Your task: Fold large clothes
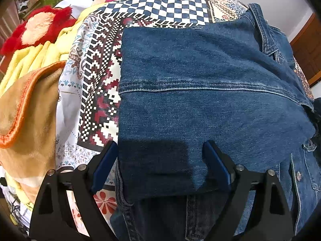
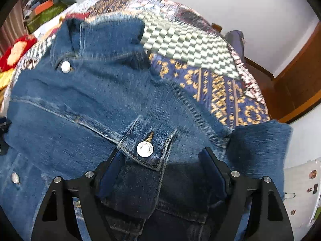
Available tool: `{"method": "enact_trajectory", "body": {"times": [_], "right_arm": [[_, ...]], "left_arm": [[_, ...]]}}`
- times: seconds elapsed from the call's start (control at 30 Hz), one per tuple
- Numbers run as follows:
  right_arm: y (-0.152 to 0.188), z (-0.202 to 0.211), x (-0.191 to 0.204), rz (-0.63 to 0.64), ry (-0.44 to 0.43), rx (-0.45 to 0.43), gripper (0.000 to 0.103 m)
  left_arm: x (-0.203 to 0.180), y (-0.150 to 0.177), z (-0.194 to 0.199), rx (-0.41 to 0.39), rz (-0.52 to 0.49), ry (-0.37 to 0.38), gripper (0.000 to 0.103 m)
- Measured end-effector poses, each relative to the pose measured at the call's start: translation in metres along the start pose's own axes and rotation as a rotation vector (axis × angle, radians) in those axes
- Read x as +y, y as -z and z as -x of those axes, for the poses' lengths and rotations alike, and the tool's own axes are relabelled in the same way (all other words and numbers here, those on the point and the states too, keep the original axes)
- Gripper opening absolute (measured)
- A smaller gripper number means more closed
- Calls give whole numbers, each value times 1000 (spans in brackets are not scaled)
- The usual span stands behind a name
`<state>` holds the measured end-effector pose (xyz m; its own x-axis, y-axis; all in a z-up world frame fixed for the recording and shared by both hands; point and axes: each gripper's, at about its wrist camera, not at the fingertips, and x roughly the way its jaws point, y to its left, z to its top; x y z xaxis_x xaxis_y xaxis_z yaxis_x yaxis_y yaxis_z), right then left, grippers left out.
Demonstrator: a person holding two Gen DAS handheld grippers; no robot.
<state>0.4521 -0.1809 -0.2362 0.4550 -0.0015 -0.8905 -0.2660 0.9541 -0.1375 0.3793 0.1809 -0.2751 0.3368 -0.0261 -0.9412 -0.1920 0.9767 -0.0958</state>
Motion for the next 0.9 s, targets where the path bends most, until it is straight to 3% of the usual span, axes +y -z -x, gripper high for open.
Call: {"method": "enact_trajectory", "body": {"times": [0.2, 0.3, 0.6, 0.77, 0.9], "right_arm": [[-12, 55, -21, -80, -43, -117, 78], [-14, 77, -38, -112, -27, -158, 78], [13, 107, -114, -238, -2, -169, 78], [46, 96, -160, -326, 32, -88, 78], [77, 70, -189, -408, 21, 8, 78]], "left_arm": [[-10, -7, 49, -114, -31, -35, 88], [-25, -17, 81, -181, -50, -11, 88], [-103, -46, 139, -359, -175, 76, 88], [-155, -50, 125, -327, -254, 145, 88], [-197, -50, 87, -219, -312, 198, 88]]}}
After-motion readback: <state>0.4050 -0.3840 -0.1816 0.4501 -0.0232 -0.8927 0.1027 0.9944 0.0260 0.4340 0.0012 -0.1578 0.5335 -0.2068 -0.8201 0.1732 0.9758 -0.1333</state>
